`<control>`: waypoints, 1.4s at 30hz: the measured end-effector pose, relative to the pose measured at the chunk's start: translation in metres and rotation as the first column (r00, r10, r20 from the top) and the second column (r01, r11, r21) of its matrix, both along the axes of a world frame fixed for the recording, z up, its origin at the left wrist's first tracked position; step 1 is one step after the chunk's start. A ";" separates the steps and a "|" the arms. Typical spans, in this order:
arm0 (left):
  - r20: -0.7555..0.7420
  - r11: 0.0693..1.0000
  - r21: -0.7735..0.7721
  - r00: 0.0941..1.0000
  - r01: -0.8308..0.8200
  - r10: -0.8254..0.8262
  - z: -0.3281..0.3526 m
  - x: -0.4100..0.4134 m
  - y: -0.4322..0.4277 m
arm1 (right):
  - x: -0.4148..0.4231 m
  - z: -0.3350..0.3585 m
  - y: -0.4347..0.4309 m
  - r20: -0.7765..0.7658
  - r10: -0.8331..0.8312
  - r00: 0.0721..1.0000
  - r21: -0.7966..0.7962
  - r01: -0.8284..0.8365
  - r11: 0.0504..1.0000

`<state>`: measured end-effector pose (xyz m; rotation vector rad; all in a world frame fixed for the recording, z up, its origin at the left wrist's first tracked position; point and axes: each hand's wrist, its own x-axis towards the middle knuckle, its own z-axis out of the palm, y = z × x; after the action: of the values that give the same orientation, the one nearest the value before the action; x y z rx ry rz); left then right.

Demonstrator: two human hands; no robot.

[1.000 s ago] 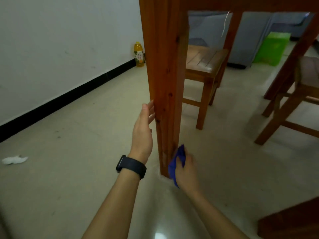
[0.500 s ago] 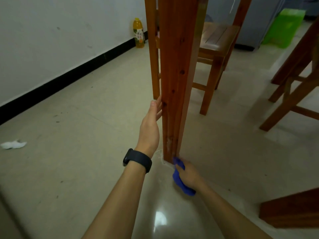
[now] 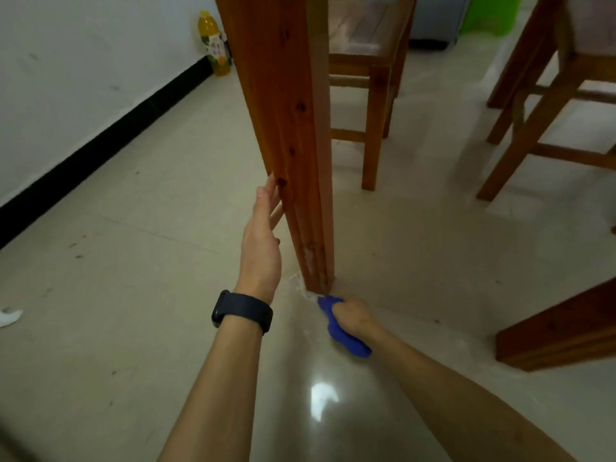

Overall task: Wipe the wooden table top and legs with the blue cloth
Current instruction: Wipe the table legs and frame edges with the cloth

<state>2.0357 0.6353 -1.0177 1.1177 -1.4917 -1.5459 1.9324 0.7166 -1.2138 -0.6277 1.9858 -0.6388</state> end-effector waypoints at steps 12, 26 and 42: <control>0.040 0.999 -0.034 0.998 -0.036 0.038 -0.011 -0.005 0.002 | -0.013 -0.033 -0.041 0.040 -0.065 0.997 -0.156 0.071 0.985; 0.077 1.000 -0.023 0.997 0.009 -0.007 -0.034 -0.004 0.009 | -0.034 -0.008 -0.022 0.420 -0.019 0.907 0.085 -0.019 0.996; 0.499 0.956 -0.124 0.850 0.264 -0.170 -0.140 0.023 0.052 | -0.028 0.073 0.021 0.682 -0.004 0.731 -0.112 0.109 0.988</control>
<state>2.0590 0.6872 -1.1578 1.3203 -2.1214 -1.2796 1.9042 0.7378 -1.1403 -0.3362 1.2685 -0.9071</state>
